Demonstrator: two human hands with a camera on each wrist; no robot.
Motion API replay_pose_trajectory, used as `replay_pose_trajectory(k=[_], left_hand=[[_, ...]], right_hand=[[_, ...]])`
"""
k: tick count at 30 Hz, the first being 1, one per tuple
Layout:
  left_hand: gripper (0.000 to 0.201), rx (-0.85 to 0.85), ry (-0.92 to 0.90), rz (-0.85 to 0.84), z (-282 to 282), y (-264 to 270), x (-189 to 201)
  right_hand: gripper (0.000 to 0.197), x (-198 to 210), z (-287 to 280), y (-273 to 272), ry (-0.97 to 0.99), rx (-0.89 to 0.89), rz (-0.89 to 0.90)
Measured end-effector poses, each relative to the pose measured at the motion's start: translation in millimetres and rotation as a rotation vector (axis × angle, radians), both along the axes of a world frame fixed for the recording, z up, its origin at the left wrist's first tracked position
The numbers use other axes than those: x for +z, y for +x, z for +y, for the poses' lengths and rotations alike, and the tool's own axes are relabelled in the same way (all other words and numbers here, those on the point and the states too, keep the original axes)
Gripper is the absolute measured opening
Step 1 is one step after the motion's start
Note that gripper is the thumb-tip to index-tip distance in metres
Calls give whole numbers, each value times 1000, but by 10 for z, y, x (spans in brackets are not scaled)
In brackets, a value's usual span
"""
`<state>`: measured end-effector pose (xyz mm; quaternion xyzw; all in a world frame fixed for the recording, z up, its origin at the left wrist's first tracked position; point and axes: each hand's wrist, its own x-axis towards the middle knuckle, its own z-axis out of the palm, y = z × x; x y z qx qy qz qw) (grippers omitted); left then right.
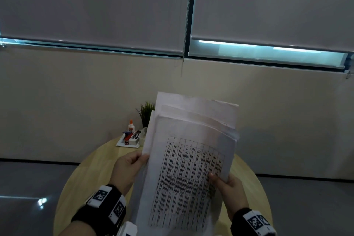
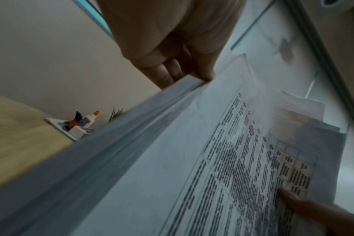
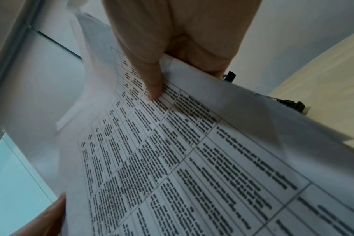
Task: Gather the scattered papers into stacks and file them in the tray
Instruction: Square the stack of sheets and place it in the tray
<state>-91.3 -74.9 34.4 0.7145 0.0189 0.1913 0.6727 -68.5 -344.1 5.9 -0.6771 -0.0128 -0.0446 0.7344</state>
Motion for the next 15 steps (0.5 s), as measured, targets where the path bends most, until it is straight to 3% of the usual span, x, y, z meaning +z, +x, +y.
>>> replay_pose_trajectory(k=[2, 6, 9, 12, 14, 15], left_hand=[[17, 57, 40, -37, 40, 31, 14], [13, -20, 51, -26, 116, 71, 46], [34, -136, 2, 28, 98, 44, 56], [75, -209, -25, 74, 38, -19, 22], [88, -223, -62, 107, -26, -55, -10], [88, -232, -96, 116, -53, -64, -33]], right_hand=[[8, -22, -29, -6, -21, -6, 9], [9, -16, -97, -14, -23, -26, 28], [11, 22, -135, -36, 46, -12, 47], [14, 17, -133, -63, 108, 24, 46], [59, -10, -132, -61, 104, 70, 29], [72, -17, -134, -62, 107, 95, 25]])
